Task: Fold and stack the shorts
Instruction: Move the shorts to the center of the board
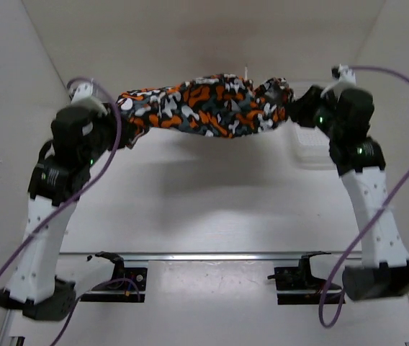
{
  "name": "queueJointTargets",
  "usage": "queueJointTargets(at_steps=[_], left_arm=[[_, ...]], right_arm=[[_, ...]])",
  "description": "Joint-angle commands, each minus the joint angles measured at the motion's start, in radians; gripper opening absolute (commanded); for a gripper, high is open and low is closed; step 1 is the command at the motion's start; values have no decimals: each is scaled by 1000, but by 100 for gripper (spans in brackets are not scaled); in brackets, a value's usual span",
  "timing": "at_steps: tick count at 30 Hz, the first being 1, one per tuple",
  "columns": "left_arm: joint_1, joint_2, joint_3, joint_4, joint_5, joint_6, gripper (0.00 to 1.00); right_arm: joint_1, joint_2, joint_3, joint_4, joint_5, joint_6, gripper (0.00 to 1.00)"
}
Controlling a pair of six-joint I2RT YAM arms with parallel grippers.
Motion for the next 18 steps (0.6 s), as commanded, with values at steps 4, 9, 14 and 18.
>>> queueJointTargets(at_steps=[4,9,14,18], left_arm=[[17,-184,-574,-1,32,-86,100],[27,-138,-564,-10,23,-85,66],[57,-66,-518,-51,-24,-85,10],[102,-1,-553,-51,-24,-94,23]], right_arm=[[-9,-241,-607,86,260,-5,100],[-18,-275,-603,38,363,92,92],[17,-222,-492,-58,332,132,0],[112,-30,-399,-181,320,132,5]])
